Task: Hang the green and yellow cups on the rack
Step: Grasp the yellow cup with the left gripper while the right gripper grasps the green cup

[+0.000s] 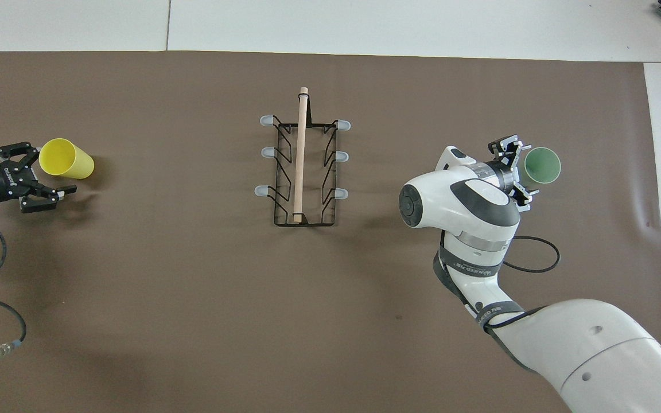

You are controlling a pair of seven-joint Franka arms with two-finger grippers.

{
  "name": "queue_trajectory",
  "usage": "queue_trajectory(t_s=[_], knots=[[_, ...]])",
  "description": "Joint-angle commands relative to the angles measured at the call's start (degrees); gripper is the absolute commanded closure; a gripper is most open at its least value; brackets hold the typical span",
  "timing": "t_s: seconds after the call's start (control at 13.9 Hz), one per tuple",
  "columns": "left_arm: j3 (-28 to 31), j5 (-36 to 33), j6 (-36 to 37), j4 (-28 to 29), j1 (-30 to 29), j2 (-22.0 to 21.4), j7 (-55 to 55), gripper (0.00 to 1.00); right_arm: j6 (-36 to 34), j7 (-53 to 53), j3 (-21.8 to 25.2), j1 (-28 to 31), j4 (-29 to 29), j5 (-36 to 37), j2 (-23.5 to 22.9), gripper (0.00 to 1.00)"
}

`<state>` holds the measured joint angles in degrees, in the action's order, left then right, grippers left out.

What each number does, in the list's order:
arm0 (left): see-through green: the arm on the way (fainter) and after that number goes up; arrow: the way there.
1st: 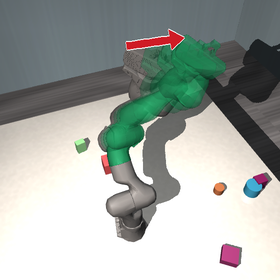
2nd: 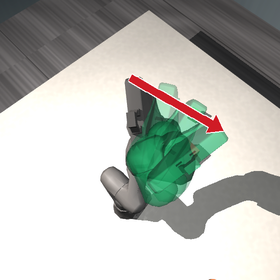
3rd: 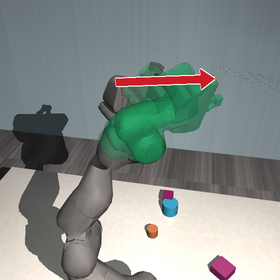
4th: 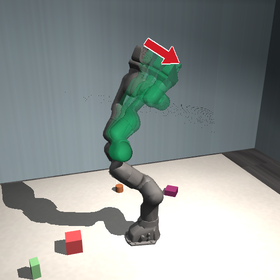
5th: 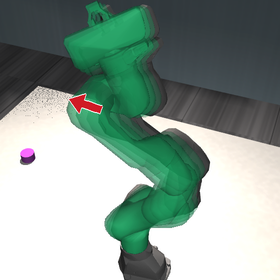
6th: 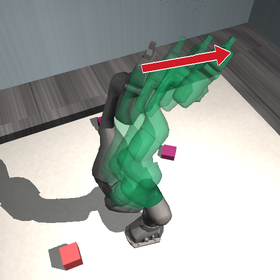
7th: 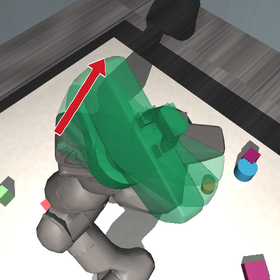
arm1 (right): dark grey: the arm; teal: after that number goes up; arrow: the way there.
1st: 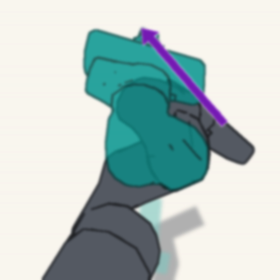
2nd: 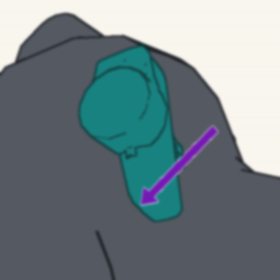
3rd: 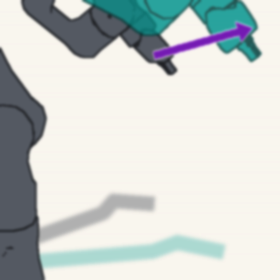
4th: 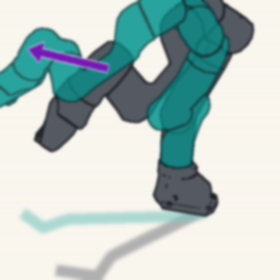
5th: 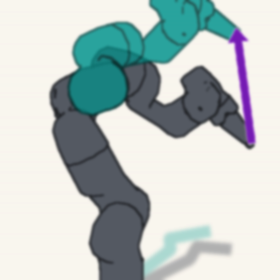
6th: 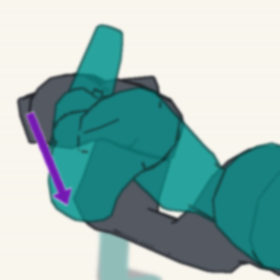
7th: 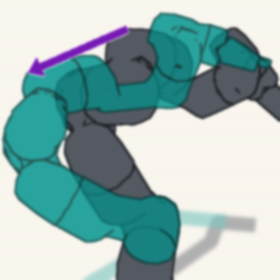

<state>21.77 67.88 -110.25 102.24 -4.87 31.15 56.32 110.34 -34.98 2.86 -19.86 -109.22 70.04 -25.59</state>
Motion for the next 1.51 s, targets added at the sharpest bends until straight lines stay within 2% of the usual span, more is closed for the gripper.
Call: queue_trajectory(t_s=[0.0,0.5,0.72,1.08,1.22,1.29,1.36,1.44], knots=[[0.2,2.9,-4.1,5.0,0.8,-2.7,-0.4,0.0,0.9,0.9,0.0,0.3,-0.6,2.8,-0.5,0.0],[-0.1,5.6,-7.9,5.6,3.2,-2.6,-0.5,0.0,1.5,4.2,0.0,-0.1,-0.8,4.5,-3.1,0.0],[-0.1,5.6,-7.9,5.5,3.3,-2.7,-0.6,0.0,1.7,4.2,0.0,0.1,-1.0,8.3,-4.7,0.0],[-0.2,5.6,-7.5,5.4,3.3,-2.8,-1.8,0.0,1.6,4.2,0.0,-0.1,-1.5,9.1,-5.0,0.0],[0.0,5.6,-8.4,5.2,5.1,-3.1,-1.8,0.01,1.6,4.3,0.0,-0.1,-2.4,9.7,-5.0,0.0],[-0.1,5.6,-9.3,5.2,5.2,-3.1,-1.8,0.16,1.6,4.3,0.0,0.0,-3.0,10.8,-4.9,0.0],[-0.1,5.6,-9.5,5.2,5.3,-3.1,-1.7,0.19,1.6,4.3,0.0,0.1,-3.4,11.5,-4.8,0.0],[-0.1,5.6,-9.7,5.2,5.4,-3.1,-1.7,0.31,1.6,4.3,0.0,0.2,-3.6,11.7,-4.7,0.0]])
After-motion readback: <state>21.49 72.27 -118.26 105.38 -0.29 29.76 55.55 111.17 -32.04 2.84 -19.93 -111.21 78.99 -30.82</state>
